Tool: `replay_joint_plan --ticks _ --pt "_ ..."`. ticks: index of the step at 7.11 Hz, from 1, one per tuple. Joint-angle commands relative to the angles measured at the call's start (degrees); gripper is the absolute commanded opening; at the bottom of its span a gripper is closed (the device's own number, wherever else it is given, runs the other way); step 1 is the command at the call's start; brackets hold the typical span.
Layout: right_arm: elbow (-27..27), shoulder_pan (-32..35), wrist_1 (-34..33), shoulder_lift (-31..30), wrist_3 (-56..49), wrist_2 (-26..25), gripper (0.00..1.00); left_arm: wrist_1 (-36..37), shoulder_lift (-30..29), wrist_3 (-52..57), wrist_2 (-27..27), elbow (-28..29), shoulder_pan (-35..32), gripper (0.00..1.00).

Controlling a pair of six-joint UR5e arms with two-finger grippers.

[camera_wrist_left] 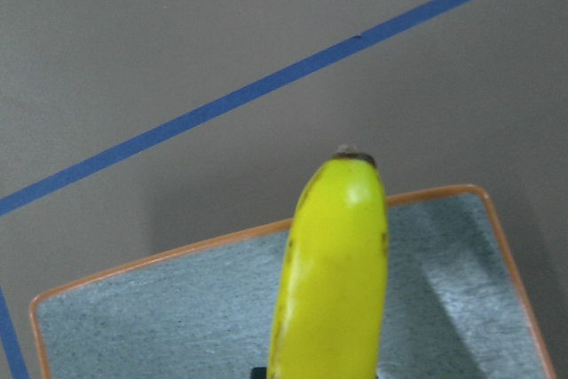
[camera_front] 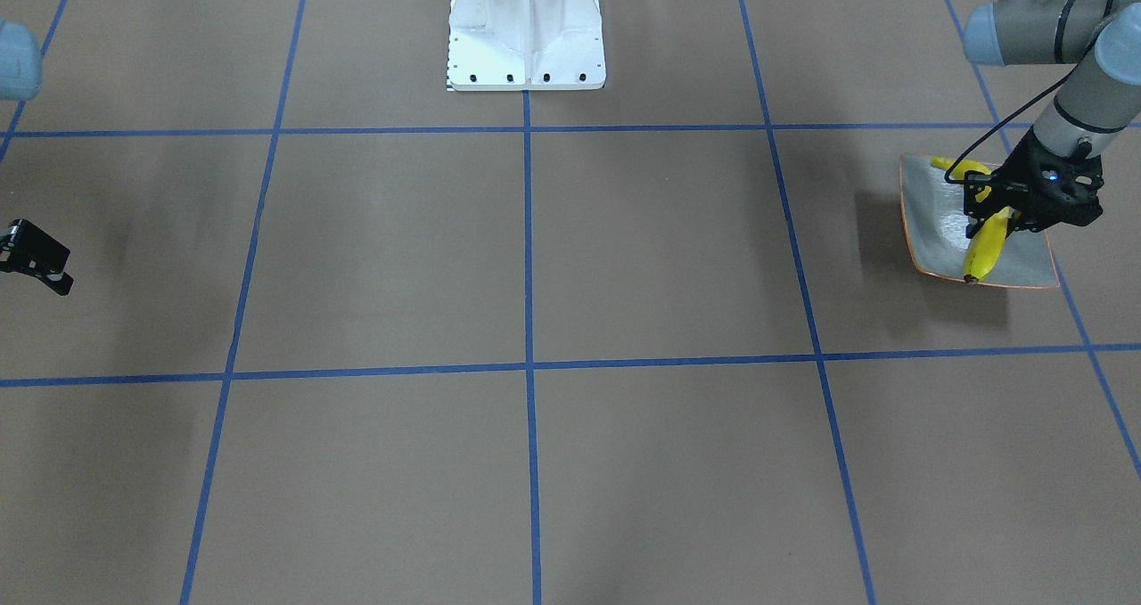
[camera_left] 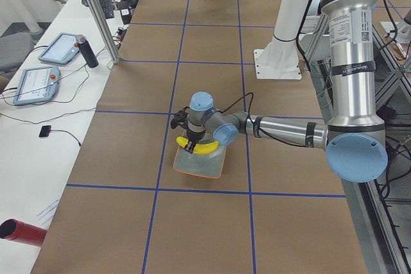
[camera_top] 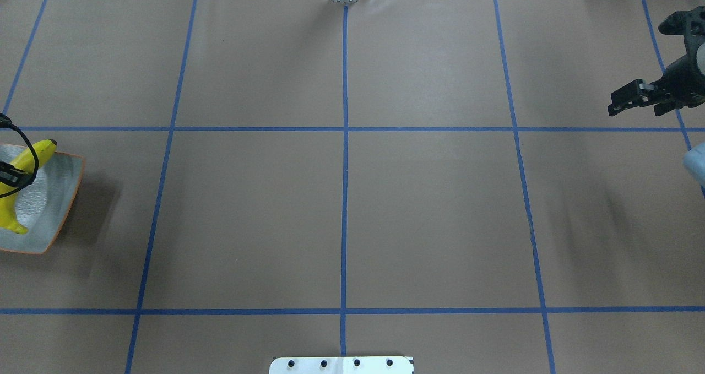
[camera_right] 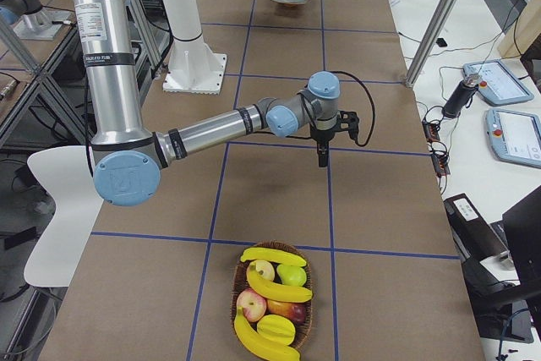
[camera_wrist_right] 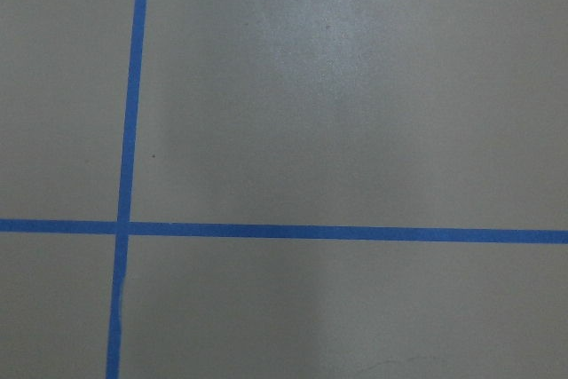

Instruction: Transfer all bananas from basket to plate

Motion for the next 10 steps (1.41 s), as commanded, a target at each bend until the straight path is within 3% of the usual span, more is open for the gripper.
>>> replay_joint_plan --ticks 1,3,4,6,8,10 --pt "-0.3 0.0 0.1 0.2 -0.1 0.0 0.99 -0.4 0.1 1.8 0.0 1.3 0.1 0.99" --pt "-0.3 0.0 0.0 0.3 0.0 0.5 0.99 -2.3 1.4 5.0 -0.8 1.1 -0.3 1.0" --pt "-0.3 0.3 -0.1 0.3 -0.1 0.6 0.99 -1.9 1.2 6.5 -3.8 0.7 -0.8 1.0" --pt "-0.3 2.1 -0.5 0.0 -1.5 1.2 0.99 1.0 -0.3 9.0 -12.6 0.7 -8.6 1.0" --pt "-1.6 6.2 -4.8 -1.2 -13.3 1.3 0.99 10.2 -7.3 9.1 -18.8 0.2 -12.8 1.0" --pt "-4.5 14.0 -10.2 -1.9 -29.3 1.2 1.0 18.5 -14.8 9.0 -18.9 -0.2 -12.9 1.0"
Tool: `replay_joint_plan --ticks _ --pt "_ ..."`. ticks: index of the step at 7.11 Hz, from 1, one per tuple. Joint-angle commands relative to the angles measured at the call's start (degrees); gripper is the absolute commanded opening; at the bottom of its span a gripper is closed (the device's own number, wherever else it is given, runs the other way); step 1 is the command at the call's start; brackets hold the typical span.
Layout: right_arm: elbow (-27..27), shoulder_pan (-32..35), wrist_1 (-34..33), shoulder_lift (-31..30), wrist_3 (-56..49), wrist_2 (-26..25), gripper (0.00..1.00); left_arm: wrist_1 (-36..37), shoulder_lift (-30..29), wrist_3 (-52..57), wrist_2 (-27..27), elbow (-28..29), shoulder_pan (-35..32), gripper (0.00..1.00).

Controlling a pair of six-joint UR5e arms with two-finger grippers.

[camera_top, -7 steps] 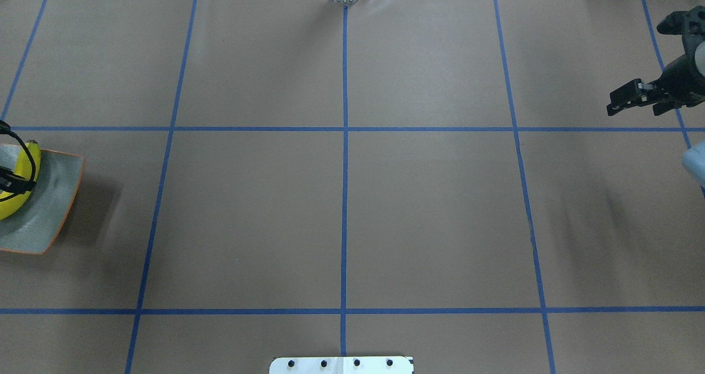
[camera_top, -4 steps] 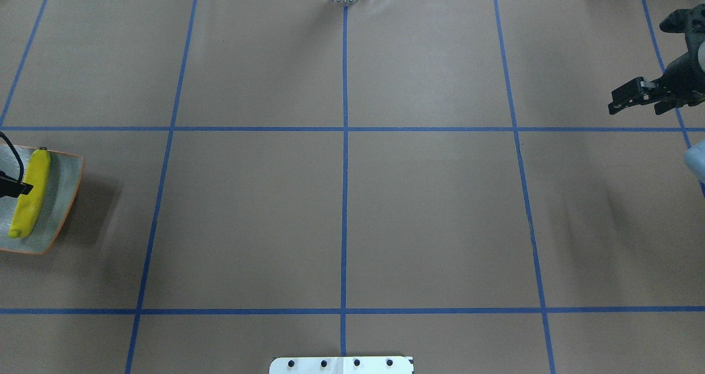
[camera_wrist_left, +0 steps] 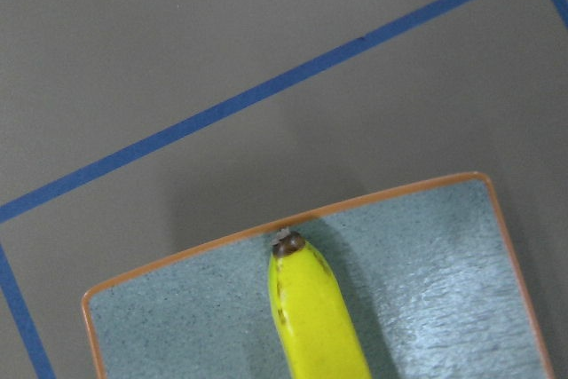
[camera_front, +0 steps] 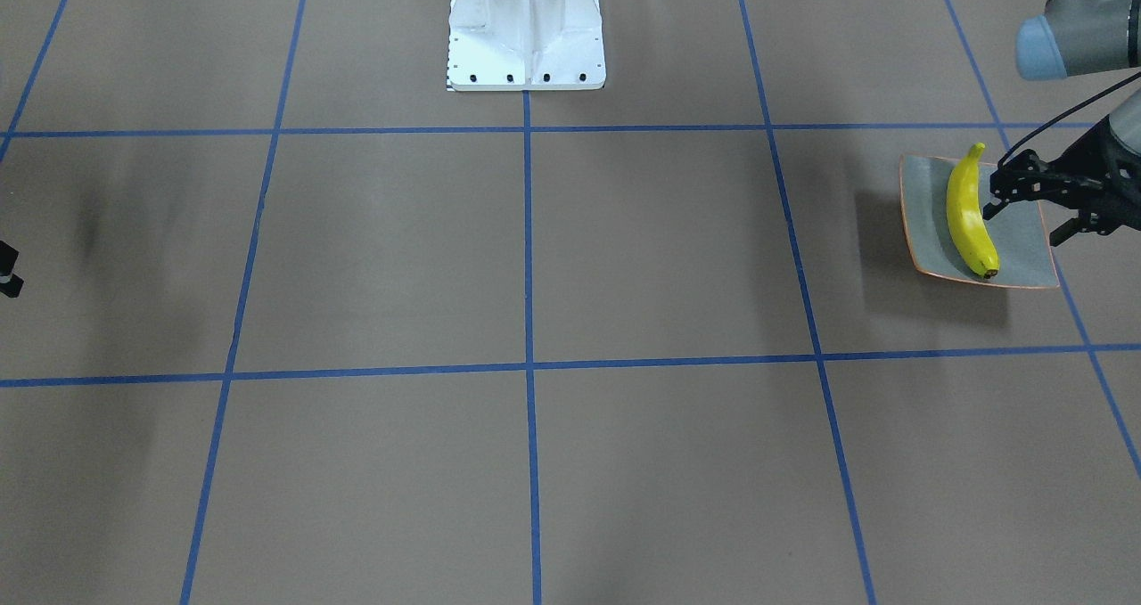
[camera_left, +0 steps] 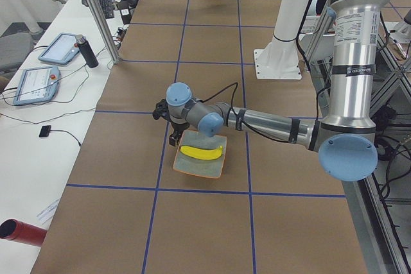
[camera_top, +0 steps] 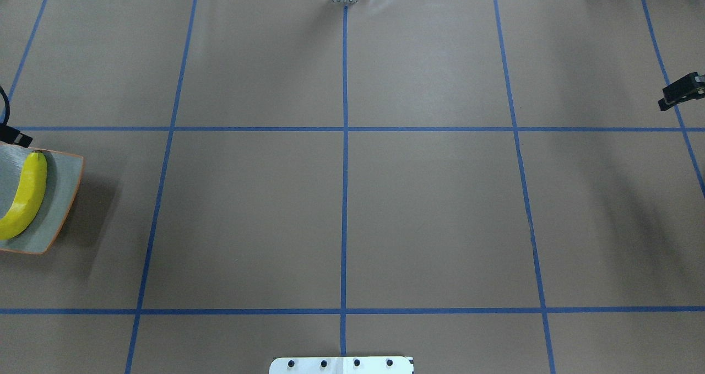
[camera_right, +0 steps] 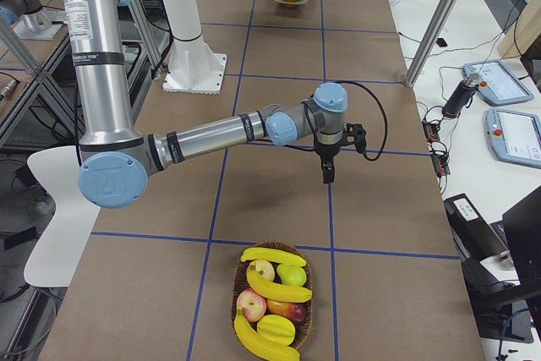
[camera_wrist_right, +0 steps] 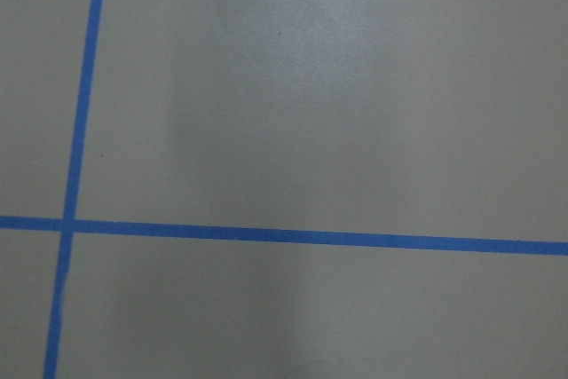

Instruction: Transfer all bananas from basket to plate

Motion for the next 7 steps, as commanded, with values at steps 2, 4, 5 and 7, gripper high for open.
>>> replay_joint_plan --ticks 2,4,5,7 --pt "-5.4 12.6 -3.0 -6.0 -15.2 3.8 1.0 5.5 -6.1 -1.1 -0.2 -0.6 -0.1 1.0" --pt "-12.6 17.9 -3.1 -6.5 -16.6 5.3 0.99 5.5 -6.9 -2.3 -0.1 -0.6 0.3 1.0" --pt "-15.3 18.0 -3.0 -6.5 -16.6 4.8 0.99 5.5 -7.1 -2.3 -0.1 -0.6 0.3 1.0" --pt "-16.0 17.2 -3.0 -6.5 -17.7 -3.1 1.0 5.5 -7.4 -2.3 0.1 -0.6 1.0 1.0"
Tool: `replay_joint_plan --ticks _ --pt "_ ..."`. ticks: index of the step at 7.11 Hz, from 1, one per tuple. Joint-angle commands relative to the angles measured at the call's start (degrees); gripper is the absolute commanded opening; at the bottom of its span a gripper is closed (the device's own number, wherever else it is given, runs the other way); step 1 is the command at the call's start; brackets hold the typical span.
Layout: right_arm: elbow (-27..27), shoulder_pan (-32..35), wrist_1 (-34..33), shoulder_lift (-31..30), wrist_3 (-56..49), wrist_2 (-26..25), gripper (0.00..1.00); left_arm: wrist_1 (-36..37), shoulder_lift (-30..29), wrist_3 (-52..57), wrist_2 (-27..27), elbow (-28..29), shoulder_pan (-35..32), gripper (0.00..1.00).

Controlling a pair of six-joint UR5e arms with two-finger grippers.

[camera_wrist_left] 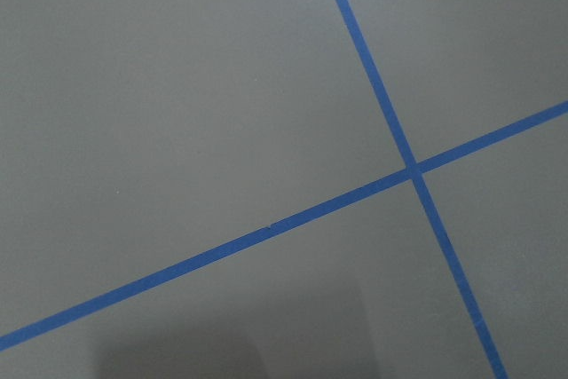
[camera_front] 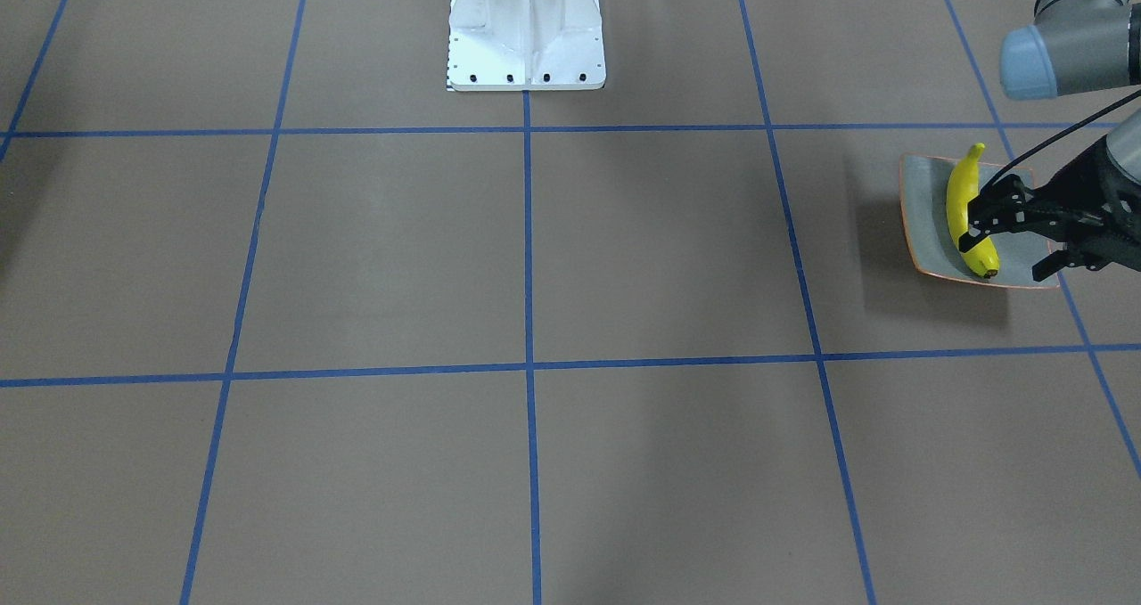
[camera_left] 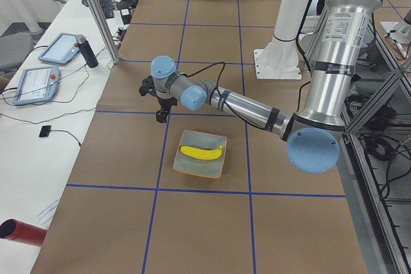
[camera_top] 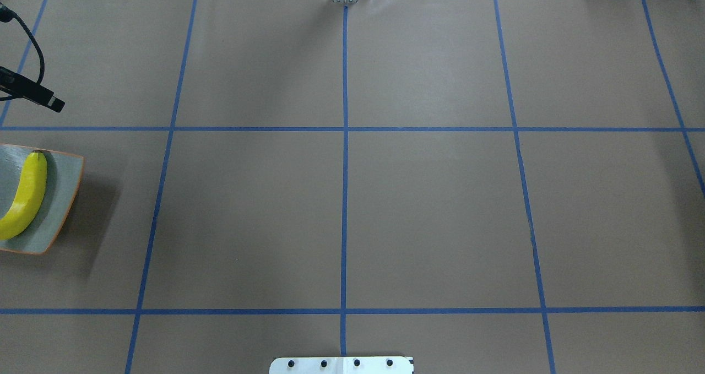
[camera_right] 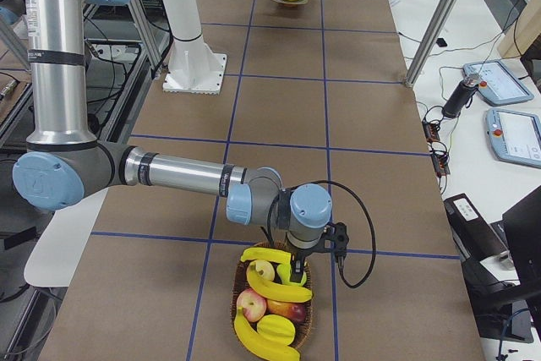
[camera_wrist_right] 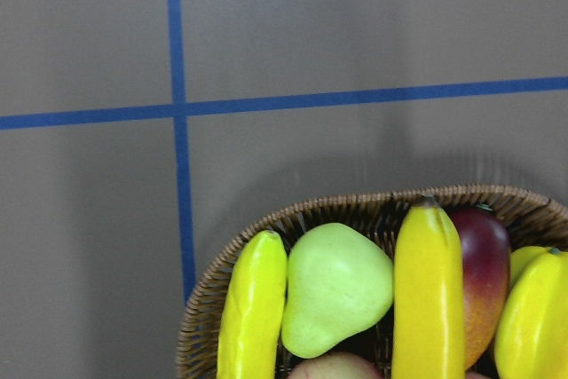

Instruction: Transfer all bananas from basket to plate

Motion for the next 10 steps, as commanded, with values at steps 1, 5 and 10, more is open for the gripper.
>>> replay_joint_plan --ticks 1,5,10 --pt "-0.9 -1.5 -0.2 -0.5 -4.5 -4.7 1.0 -0.1 -0.2 0.0 0.1 0.0 0.3 1.0" --pt "-1.0 -6.3 -2.2 -4.1 -7.1 -7.3 0.99 -0.1 -0.2 0.1 0.0 0.0 0.4 1.0" --pt "-0.3 -7.1 -3.0 -5.3 -9.3 -7.1 0.98 -0.3 0.2 0.1 0.0 0.0 0.4 1.0"
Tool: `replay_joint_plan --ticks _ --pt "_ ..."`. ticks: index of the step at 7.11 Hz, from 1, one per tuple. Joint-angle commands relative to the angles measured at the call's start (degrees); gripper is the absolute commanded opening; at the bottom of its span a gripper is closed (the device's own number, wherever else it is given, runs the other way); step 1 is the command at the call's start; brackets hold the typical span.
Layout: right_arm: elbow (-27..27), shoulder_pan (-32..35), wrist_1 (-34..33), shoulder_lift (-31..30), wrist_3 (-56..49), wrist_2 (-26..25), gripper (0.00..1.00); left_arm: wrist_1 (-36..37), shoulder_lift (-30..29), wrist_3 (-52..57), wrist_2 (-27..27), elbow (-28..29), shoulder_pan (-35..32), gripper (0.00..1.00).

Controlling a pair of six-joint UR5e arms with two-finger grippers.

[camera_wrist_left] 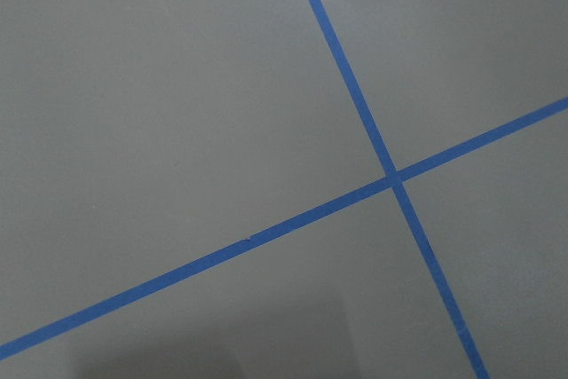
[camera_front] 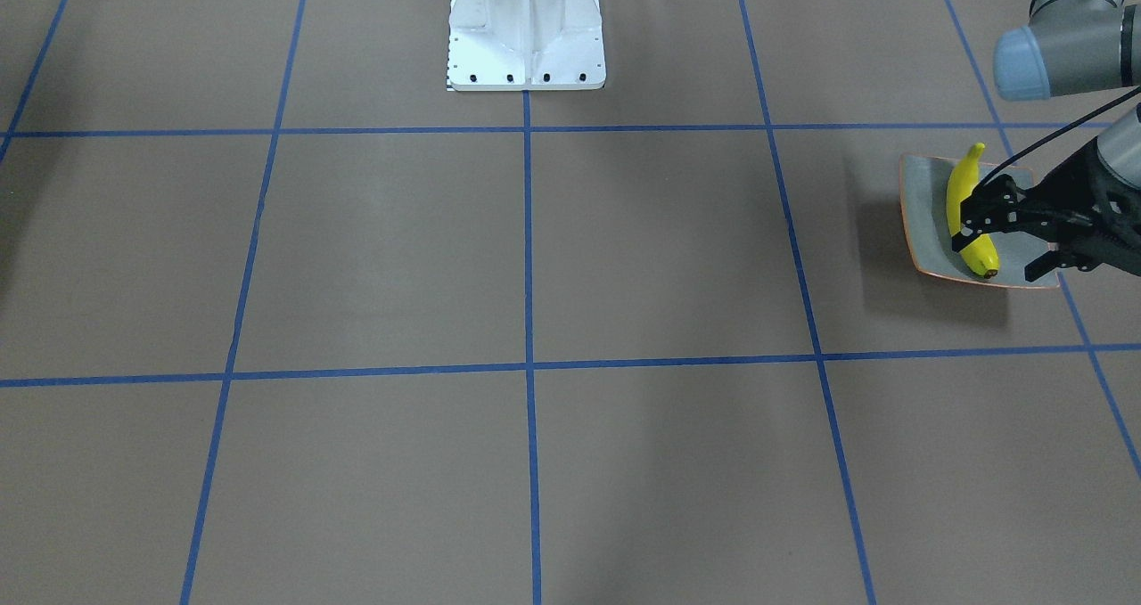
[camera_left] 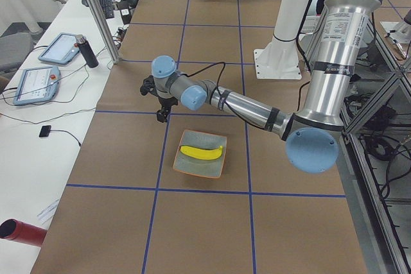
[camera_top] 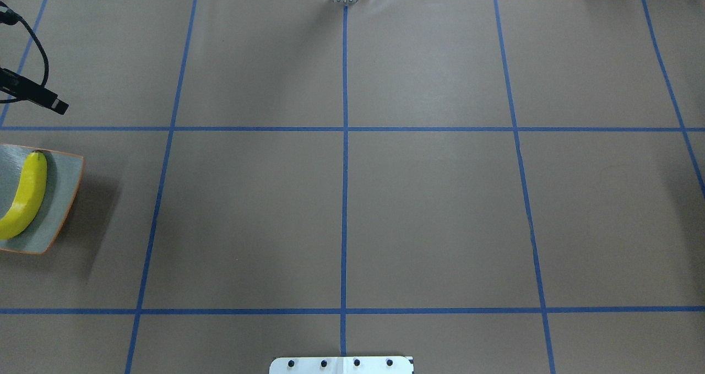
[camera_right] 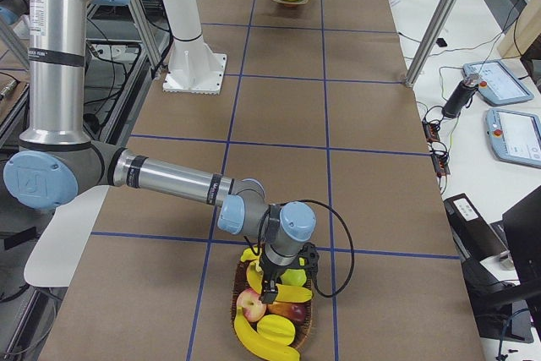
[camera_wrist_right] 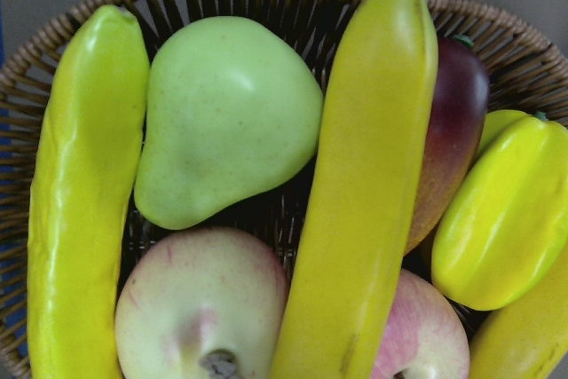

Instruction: Transfer all bananas from basket to plate

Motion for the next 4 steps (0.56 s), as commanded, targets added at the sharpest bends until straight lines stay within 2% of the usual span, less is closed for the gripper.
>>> replay_joint_plan --ticks 1,2,4 --pt "0.1 0.0 0.0 -1.0 -1.2 0.2 0.94 0.0 0.1 0.1 0.0 0.0 0.0 1.0" --pt "0.1 0.0 0.0 -1.3 -1.5 0.3 0.84 0.0 0.2 0.1 0.0 0.0 0.0 1.0" --pt "0.2 0.0 0.0 -1.7 -1.7 0.7 0.81 -0.1 0.2 0.1 0.0 0.0 0.0 1.0"
